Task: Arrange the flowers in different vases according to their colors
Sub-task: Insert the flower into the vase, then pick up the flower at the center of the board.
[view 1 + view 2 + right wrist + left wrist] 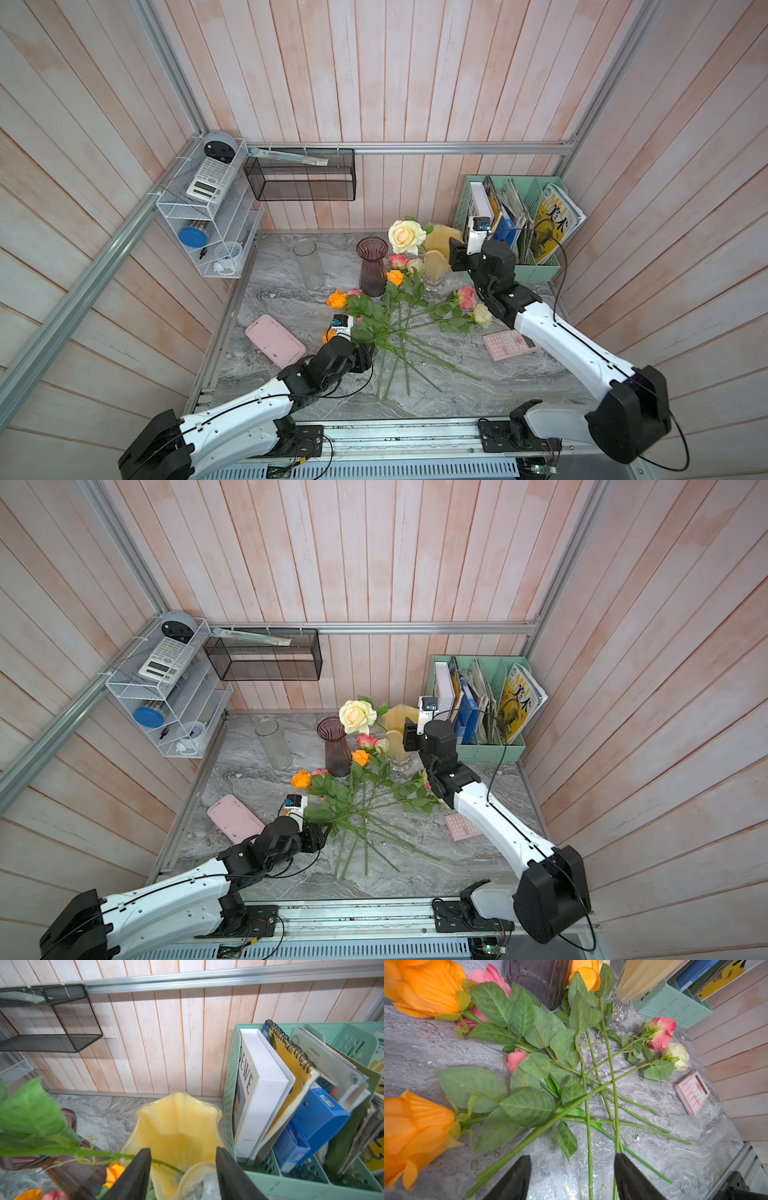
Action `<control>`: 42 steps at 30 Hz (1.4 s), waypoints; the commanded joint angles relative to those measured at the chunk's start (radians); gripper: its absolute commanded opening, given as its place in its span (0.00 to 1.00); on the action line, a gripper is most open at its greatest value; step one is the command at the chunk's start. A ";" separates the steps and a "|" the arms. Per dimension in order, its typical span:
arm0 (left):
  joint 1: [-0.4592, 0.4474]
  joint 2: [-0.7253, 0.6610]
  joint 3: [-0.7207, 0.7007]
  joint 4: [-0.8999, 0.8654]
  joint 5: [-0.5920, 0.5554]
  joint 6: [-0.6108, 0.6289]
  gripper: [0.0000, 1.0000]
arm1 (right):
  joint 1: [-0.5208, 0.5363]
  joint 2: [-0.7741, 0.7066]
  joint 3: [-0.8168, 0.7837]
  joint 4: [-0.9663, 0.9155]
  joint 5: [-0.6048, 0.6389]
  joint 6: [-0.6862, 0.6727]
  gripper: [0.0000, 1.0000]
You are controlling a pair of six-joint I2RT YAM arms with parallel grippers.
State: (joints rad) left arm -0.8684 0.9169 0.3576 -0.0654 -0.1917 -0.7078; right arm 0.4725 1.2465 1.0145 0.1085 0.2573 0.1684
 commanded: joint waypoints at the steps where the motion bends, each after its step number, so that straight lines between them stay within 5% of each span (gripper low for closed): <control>1: 0.007 -0.025 -0.009 -0.034 -0.003 0.004 0.69 | 0.002 -0.124 -0.068 -0.233 -0.049 0.151 0.57; 7: 0.009 -0.061 -0.025 -0.025 0.014 0.006 0.69 | 0.061 -0.256 -0.196 -0.425 -0.266 0.373 0.54; 17: 0.011 -0.088 -0.027 -0.039 0.019 0.002 0.69 | 0.206 0.030 -0.204 -0.353 -0.401 0.587 0.47; 42: 0.012 -0.108 -0.051 -0.039 0.024 -0.004 0.69 | 0.182 0.505 0.021 -0.348 -0.565 0.587 0.37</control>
State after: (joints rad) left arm -0.8619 0.8112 0.3214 -0.1127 -0.1799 -0.7086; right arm 0.6624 1.7378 1.0229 -0.2100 -0.2817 0.7757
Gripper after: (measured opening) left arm 0.693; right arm 0.374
